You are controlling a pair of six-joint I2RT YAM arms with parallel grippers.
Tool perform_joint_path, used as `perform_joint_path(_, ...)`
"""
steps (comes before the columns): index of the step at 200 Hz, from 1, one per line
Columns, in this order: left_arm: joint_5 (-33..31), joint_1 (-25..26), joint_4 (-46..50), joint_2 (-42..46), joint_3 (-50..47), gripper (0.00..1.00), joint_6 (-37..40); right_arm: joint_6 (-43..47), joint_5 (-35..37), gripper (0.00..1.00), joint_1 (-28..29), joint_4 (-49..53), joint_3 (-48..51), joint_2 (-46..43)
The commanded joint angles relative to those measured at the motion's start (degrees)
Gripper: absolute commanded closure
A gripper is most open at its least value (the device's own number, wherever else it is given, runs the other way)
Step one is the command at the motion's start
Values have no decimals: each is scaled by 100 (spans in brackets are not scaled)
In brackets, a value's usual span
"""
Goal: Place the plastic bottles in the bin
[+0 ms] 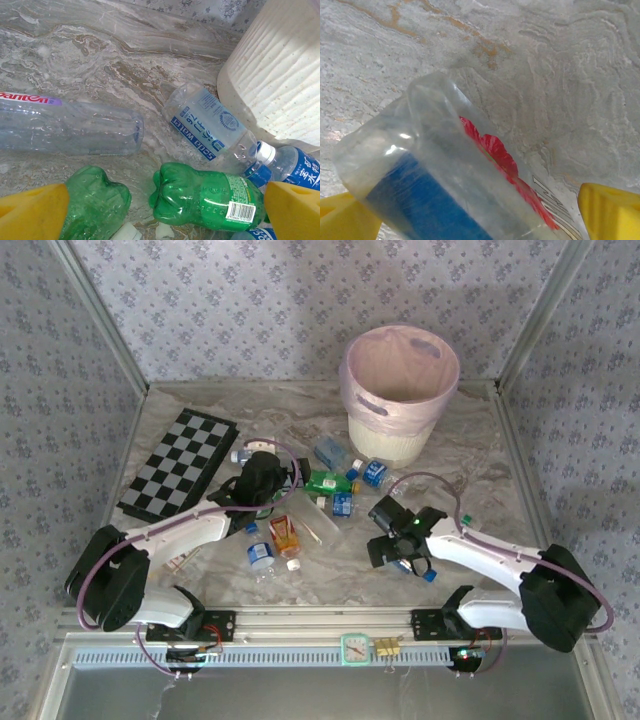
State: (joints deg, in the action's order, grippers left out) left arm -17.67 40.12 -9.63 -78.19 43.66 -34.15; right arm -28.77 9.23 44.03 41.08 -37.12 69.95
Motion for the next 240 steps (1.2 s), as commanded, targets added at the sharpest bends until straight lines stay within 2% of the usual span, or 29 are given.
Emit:
perform_joint_path(1, -146, -26, 22, 195, -49, 0, -37, 144, -30, 1, 14, -95, -198, 104)
perform_joint_path(73, -270, -30, 31, 371, -183, 0, -47, 100, -205, 18, 28, -434, -55, 271)
perform_joint_path(111, -349, -49, -4, 446, -285, 0, -71, 100, -172, 36, 28, -433, -133, 211)
perform_joint_path(138, -426, -87, -3, 522, -337, 0, -74, 121, -235, 43, -6, -386, -319, -36)
perform_joint_path(189, -585, -403, 5, 898, -615, 0, -147, 615, -805, 52, -456, -543, -1347, -444)
perform_joint_path(218, -607, -617, 87, 1242, -885, 0, -223, 1051, -1362, 59, -896, -887, -2072, -214)
perform_joint_path(240, -682, -704, 110, 1526, -1104, 0, -267, 1308, -1584, 59, -1029, -922, -2648, 111)
